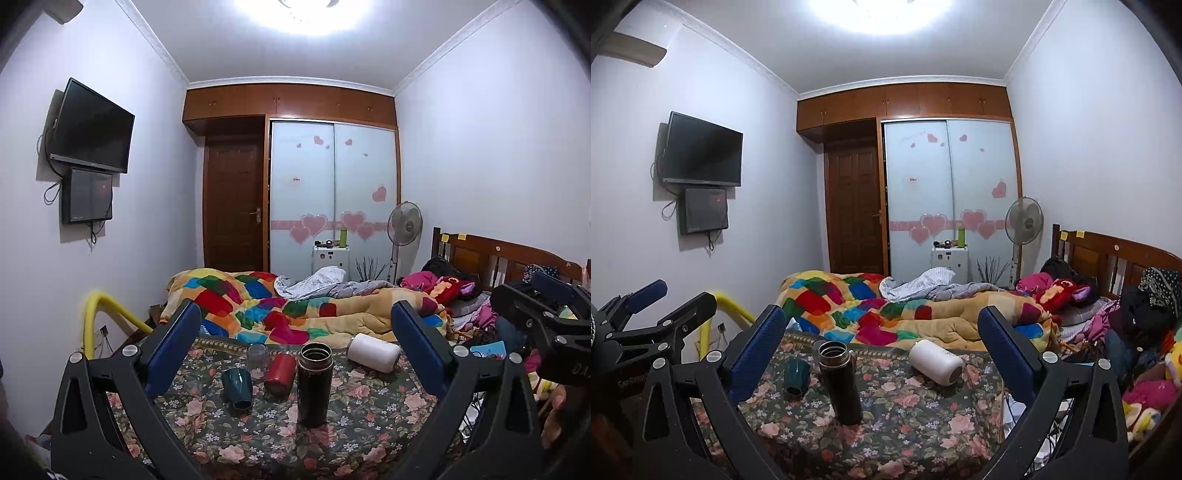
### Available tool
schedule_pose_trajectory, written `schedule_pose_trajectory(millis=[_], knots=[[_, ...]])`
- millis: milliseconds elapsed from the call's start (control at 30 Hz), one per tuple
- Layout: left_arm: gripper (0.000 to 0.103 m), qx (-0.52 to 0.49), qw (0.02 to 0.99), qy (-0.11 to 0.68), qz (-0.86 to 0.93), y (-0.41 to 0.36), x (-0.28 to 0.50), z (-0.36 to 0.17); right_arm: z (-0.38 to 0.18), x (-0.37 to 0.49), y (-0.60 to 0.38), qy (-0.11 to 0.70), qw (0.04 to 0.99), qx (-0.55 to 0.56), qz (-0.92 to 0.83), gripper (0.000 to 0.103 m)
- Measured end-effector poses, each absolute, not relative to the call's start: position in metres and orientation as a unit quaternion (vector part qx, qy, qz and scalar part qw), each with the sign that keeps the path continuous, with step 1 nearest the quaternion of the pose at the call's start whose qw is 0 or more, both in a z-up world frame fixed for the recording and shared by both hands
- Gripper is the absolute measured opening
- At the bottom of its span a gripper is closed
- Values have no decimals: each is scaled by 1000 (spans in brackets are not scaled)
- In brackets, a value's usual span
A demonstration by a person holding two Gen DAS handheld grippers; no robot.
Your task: Flip cup upright
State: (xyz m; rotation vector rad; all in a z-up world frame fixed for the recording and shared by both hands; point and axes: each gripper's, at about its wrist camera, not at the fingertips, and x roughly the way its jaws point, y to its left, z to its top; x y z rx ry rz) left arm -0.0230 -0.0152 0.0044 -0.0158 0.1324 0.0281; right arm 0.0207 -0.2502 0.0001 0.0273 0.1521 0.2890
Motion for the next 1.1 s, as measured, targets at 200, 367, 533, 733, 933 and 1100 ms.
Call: schedule_pose_trajectory(millis=[200,367,533,733,933,1100], knots=[[103,-7,998,67,15,-16,-22,4,0,20,-248,78,986,12,145,103],[103,-6,997,69,18,-17,-23,2,-1,20,-248,79,986,11,146,103],[103,-9,997,70,18,-16,-23,1,-1,20,-248,79,986,12,146,103],[103,-11,997,71,19,-15,-22,0,-1,20,-248,80,986,11,147,103],[103,-13,997,72,17,-14,-21,-1,-2,19,-247,81,986,9,147,103],[103,-14,997,74,16,-15,-21,-3,-1,20,-247,81,986,10,148,103]])
